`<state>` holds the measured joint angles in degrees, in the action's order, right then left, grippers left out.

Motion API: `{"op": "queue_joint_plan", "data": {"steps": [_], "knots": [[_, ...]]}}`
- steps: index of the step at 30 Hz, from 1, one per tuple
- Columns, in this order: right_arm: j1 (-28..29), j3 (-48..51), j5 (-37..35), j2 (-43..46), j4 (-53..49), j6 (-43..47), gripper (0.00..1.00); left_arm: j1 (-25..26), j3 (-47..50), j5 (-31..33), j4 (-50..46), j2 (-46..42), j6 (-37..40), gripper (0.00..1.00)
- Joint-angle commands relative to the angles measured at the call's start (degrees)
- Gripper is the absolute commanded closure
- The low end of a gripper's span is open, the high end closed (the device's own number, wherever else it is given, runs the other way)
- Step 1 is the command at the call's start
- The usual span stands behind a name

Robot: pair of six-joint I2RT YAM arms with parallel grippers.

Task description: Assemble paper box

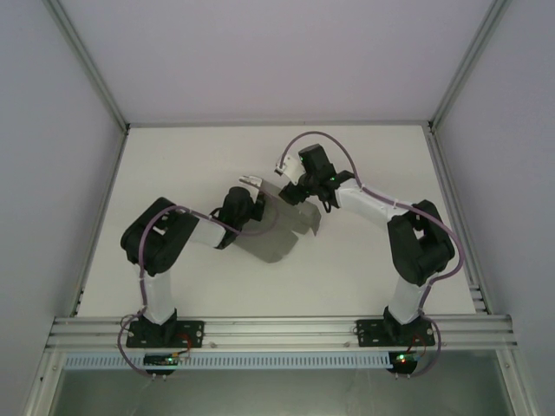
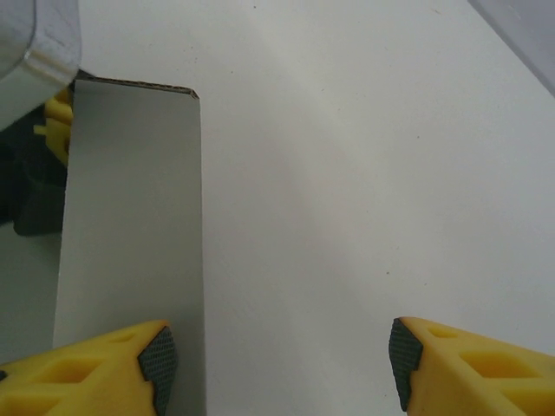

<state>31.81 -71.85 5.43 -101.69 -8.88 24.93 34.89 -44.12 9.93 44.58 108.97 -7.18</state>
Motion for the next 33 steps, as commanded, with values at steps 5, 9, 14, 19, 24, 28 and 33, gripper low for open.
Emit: {"op": "queue_joint_plan", "data": {"steps": [5, 9, 14, 19, 24, 28, 33], "knots": [[0.32, 3.21, -3.85, -0.49, -4.94, -2.11, 0.27, -0.04, -0.07, 8.12, -0.98, -1.92, -3.61, 1.0], [-1.12, 5.6, -9.77, 4.46, 0.41, -10.1, 0.21, -0.01, 0.73, 9.53, -3.79, -4.86, -6.4, 1.0], [-3.33, 9.55, -11.63, 12.49, 2.37, -16.14, 0.06, -0.07, -1.19, 10.2, -14.13, -7.93, -11.53, 1.0], [-3.34, 13.36, -12.63, 17.99, 2.81, -17.25, 0.01, -0.08, -0.77, 7.42, -17.19, -10.44, -15.67, 1.0], [-3.07, 14.52, -13.62, 18.82, 2.85, -18.68, 0.01, 0.33, -0.67, 4.59, -19.0, -12.85, -15.68, 1.0], [-2.95, 13.93, -12.35, 17.12, 3.57, -19.1, 0.01, 0.35, -0.77, 3.79, -19.64, -12.74, -15.0, 1.0], [-1.59, 14.02, -11.87, 14.88, 4.3, -19.68, 0.01, 0.41, -1.63, 2.51, -21.37, -12.33, -15.55, 1.0]]}}
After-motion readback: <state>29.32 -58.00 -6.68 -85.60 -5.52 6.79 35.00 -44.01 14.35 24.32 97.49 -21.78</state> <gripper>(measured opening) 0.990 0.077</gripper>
